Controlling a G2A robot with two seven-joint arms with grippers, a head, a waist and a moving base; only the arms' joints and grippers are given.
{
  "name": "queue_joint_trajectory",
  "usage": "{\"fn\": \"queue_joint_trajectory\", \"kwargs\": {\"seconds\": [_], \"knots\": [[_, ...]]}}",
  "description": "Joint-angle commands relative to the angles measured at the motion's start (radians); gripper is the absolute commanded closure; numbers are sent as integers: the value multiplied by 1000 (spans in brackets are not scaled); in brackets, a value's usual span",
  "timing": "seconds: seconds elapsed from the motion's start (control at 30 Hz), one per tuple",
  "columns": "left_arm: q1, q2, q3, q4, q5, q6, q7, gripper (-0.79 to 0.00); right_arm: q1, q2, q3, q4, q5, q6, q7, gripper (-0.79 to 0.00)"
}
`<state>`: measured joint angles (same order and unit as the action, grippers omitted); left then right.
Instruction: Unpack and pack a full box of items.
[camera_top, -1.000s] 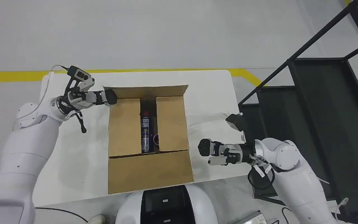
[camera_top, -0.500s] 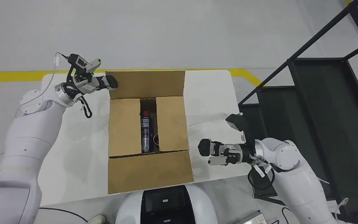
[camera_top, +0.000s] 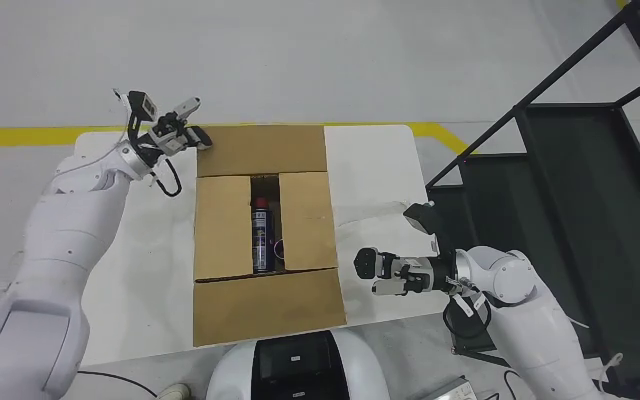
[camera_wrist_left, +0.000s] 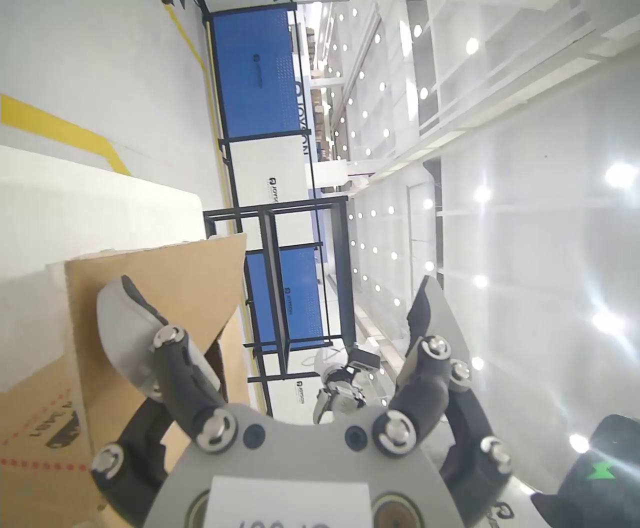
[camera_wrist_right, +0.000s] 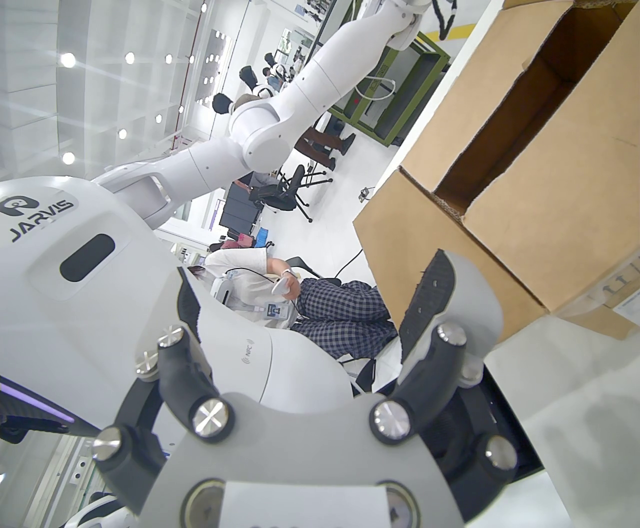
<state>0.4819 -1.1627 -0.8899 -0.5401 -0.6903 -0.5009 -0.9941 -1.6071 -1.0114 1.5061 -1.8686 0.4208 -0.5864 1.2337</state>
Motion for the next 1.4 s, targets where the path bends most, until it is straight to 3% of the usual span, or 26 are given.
{"fn": "queue_joint_trajectory", "kwargs": {"seconds": [0.0, 0.37, 0.8, 1.1, 1.37], "knots": [[-9, -8, 15, 16, 47, -10, 42, -785, 0, 0, 0, 0, 0, 0, 0, -785], [-41, -53, 98, 91, 291, -12, 216, -785, 0, 0, 0, 0, 0, 0, 0, -785], [-56, -70, 109, 175, 399, -44, 228, -785, 0, 0, 0, 0, 0, 0, 0, -785], [-76, -52, 43, 204, 355, -125, 257, -785, 0, 0, 0, 0, 0, 0, 0, -785], [-51, 5, -52, 170, 286, -262, 185, -785, 0, 0, 0, 0, 0, 0, 0, -785]]}}
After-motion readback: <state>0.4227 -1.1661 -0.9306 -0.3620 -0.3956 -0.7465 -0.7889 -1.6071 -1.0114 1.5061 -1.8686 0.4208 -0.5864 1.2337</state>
